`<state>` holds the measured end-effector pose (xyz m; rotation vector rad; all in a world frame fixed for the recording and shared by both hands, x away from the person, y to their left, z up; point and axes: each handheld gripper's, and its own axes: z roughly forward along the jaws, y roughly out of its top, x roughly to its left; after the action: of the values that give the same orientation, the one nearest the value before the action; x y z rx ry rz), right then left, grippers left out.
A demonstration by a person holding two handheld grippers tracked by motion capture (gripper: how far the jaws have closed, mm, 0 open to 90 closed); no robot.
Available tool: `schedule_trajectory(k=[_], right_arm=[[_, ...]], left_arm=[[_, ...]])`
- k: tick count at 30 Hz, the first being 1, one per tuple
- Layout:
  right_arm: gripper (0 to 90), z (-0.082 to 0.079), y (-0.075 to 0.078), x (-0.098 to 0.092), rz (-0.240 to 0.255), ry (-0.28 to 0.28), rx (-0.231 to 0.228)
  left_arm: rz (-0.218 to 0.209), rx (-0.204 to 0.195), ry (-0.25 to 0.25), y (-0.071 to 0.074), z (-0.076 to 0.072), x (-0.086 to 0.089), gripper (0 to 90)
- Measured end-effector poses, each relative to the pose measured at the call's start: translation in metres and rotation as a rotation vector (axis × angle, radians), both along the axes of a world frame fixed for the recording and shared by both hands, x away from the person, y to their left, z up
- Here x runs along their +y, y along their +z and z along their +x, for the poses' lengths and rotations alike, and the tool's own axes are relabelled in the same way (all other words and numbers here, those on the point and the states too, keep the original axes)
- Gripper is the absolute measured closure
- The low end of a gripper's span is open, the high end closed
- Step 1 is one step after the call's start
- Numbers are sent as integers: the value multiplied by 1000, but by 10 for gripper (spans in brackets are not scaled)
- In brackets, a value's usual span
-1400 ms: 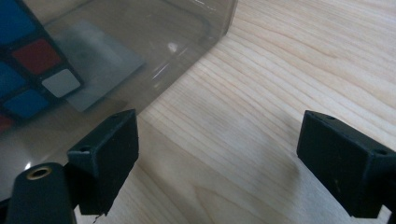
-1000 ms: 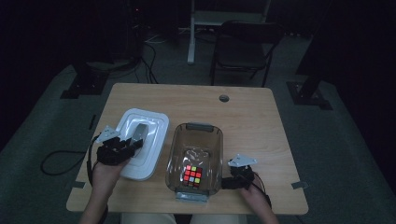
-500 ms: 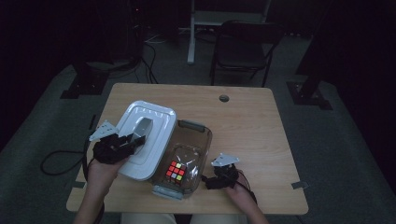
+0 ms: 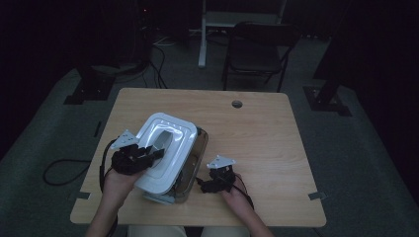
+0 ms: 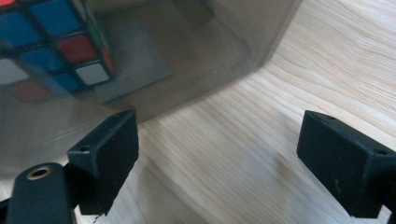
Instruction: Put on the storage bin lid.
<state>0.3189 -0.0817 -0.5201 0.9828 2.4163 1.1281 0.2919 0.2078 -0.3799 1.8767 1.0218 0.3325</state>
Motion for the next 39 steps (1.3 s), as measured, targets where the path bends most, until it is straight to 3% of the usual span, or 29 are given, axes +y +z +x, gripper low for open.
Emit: schedule_trajectory(k=[9,14,20,26,28,37,39], right_arm=[[127,4,-1,18,4,22,7],[127,4,-1,24,-6,30,-4],[127,4,0,16,4,15,0],[127,7,4,-5,39,-42,-2],[127,9,6,-10,47,-57,-7],[127,12,8,-24,66,-91,-2],[127,13,9,-27,72,-100,-3]], left_arm=[[-1,34,-7,-5,5,-3,696],[1,28,5,-7,6,-6,695],[21,42,2,-8,8,-14,695],[32,54,0,-10,9,-22,694],[60,52,5,-13,8,-27,694],[35,71,-4,-15,9,-25,682],[34,65,3,-15,9,-25,605]])
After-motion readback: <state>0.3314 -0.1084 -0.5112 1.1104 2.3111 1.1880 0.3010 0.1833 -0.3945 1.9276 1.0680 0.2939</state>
